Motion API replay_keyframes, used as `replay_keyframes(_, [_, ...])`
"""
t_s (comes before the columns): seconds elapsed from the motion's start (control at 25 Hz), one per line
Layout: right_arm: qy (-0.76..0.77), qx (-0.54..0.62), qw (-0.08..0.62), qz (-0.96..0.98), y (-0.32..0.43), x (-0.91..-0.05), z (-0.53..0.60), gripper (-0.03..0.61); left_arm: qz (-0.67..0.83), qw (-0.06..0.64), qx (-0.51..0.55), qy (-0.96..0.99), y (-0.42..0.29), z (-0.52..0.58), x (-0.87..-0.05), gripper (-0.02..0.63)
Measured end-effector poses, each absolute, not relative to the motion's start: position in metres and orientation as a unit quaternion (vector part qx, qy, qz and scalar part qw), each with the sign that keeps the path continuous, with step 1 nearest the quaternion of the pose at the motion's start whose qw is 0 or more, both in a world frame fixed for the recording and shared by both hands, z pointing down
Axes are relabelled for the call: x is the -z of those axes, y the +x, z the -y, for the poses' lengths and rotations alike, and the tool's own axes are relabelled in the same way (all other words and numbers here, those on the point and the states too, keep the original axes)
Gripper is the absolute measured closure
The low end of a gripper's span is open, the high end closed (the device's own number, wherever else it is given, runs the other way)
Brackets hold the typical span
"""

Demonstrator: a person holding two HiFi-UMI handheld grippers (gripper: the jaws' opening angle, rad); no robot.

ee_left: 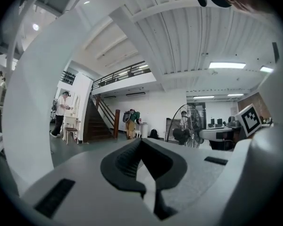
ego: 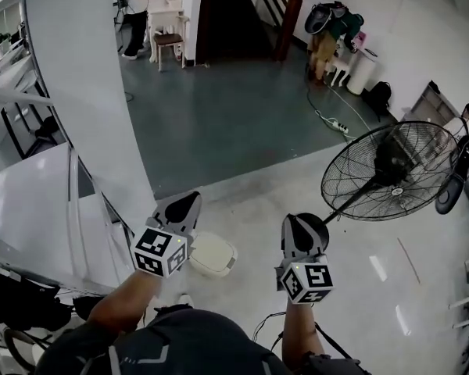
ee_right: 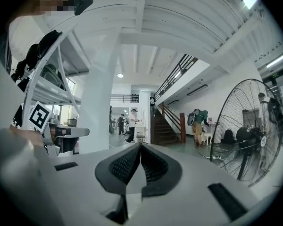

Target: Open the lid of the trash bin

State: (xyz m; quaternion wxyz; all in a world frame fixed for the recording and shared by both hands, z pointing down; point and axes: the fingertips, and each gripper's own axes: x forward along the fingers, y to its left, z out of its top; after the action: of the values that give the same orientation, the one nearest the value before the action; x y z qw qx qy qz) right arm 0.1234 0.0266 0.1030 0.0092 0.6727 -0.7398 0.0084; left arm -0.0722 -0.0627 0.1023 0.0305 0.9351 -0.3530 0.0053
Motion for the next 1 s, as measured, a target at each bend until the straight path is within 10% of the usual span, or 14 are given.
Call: replay_keyframes(1.0, [0.584,-0.088,0.106,0.8,0.127,-0.245,0.101,0.551,0.405,0.095,-0.09,0.905,-0.073,0.139,-0.236,0.606])
